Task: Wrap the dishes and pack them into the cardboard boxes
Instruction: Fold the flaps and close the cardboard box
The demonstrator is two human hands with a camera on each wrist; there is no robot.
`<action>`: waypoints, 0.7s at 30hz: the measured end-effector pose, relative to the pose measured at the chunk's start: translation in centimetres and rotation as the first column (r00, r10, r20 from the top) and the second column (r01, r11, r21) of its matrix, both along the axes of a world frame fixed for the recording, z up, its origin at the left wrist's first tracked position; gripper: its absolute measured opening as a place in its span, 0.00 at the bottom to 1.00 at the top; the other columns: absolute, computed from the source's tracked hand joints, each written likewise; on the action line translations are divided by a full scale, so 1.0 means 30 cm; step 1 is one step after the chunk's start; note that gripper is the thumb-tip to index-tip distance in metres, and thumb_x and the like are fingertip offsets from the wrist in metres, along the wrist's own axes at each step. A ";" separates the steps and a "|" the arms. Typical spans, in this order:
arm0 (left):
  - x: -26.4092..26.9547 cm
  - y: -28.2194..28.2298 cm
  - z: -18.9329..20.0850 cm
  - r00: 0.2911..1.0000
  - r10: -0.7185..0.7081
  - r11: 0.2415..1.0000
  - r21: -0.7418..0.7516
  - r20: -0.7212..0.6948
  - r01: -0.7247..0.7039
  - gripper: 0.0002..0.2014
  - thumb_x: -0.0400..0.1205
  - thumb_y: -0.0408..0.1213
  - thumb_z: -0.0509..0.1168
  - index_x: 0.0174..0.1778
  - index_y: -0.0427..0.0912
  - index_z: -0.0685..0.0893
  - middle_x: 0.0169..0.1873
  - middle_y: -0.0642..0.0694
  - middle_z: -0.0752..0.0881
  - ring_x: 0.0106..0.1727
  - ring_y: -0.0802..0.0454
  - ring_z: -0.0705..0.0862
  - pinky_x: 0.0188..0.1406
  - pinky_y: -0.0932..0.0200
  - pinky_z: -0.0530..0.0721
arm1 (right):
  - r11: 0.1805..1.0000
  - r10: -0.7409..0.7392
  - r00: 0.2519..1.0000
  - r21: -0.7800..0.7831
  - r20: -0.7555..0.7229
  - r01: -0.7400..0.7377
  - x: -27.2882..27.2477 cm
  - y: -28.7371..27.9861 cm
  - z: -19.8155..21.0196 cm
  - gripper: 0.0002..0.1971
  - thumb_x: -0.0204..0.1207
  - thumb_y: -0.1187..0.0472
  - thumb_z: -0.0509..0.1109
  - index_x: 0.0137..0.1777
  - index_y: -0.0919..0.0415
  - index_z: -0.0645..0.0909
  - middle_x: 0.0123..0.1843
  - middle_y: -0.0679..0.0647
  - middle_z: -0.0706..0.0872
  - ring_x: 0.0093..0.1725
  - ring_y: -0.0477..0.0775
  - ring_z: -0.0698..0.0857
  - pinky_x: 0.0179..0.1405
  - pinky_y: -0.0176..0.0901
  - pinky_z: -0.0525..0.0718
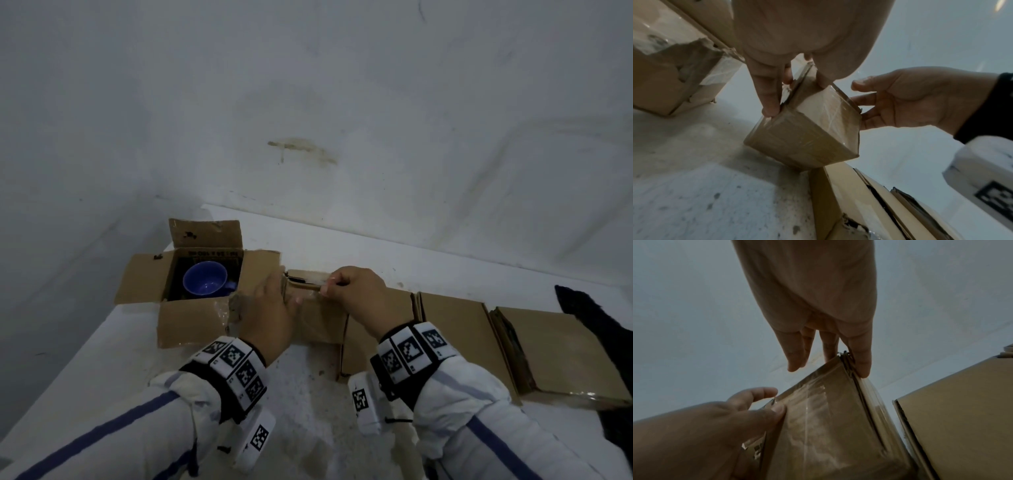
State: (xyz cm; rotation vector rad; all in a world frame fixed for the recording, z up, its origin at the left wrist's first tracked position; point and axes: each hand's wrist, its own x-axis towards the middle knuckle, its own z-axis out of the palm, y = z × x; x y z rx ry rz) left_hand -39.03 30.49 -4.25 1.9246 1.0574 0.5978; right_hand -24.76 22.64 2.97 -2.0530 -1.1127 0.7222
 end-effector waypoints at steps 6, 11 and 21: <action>-0.016 -0.066 0.044 0.891 -0.267 0.954 0.033 -0.366 0.299 0.62 0.68 0.51 0.78 0.81 0.54 0.33 0.78 0.46 0.24 0.83 0.43 0.51 0.70 0.53 0.72 | 1.000 -0.009 1.000 -0.013 -0.011 0.009 0.020 0.046 0.031 0.13 0.74 0.58 0.73 0.29 0.48 0.78 0.40 0.48 0.83 0.46 0.49 0.81 0.45 0.40 0.78; 0.010 -0.049 0.008 0.879 -0.240 0.918 0.199 -0.411 0.343 0.59 0.74 0.28 0.71 0.73 0.57 0.22 0.71 0.46 0.13 0.63 0.44 0.80 0.39 0.63 0.84 | 0.999 -0.025 1.000 -0.039 0.011 0.026 0.033 0.061 0.040 0.11 0.74 0.58 0.73 0.31 0.49 0.78 0.45 0.52 0.85 0.48 0.51 0.82 0.52 0.46 0.81; 0.008 0.035 0.050 0.868 -0.319 0.906 0.145 -0.382 0.397 0.62 0.67 0.34 0.76 0.81 0.53 0.32 0.80 0.57 0.33 0.68 0.42 0.76 0.44 0.58 0.83 | 0.994 0.043 0.996 -0.101 0.076 -0.035 0.054 0.060 0.040 0.13 0.77 0.60 0.68 0.32 0.48 0.73 0.46 0.50 0.82 0.49 0.51 0.79 0.47 0.42 0.76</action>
